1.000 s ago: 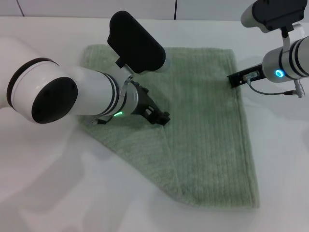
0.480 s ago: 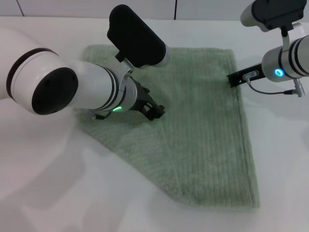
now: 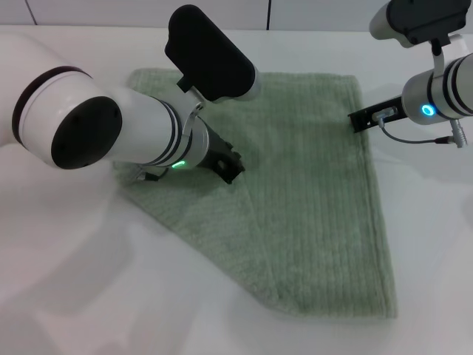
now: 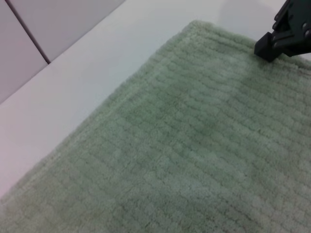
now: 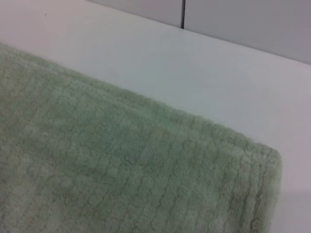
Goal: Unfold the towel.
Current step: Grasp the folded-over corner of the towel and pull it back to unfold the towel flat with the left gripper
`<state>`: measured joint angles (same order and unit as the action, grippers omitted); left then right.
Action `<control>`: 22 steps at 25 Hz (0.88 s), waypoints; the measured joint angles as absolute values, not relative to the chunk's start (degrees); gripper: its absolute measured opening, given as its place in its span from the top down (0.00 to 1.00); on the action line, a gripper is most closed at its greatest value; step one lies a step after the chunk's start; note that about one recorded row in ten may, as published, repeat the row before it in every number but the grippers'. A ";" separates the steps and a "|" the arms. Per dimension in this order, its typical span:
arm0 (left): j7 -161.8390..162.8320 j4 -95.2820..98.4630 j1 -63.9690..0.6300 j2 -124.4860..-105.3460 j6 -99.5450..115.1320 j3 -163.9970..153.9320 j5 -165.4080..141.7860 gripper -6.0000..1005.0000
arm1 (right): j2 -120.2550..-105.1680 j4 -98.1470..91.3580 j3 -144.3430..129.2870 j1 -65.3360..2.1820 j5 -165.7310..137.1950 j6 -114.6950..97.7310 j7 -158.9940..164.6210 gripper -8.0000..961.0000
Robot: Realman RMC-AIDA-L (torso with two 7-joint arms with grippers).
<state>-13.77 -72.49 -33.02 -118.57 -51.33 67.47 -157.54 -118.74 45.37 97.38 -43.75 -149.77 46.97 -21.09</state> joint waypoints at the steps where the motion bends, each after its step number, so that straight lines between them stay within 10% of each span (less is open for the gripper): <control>1: -13.76 -72.49 -33.02 -118.57 -51.33 67.47 -157.54 0.71 | -118.74 45.37 97.38 -43.75 -149.77 46.97 -21.09 0.94; 7: -14.04 -72.86 -33.70 -118.55 -53.10 67.93 -157.59 0.99 | -118.74 45.34 97.39 -43.92 -149.77 46.47 -21.09 0.94; 22: -13.22 -83.19 -33.70 -118.55 -68.46 70.39 -160.03 0.99 | -118.74 42.25 97.39 -45.35 -149.77 44.62 -21.09 0.93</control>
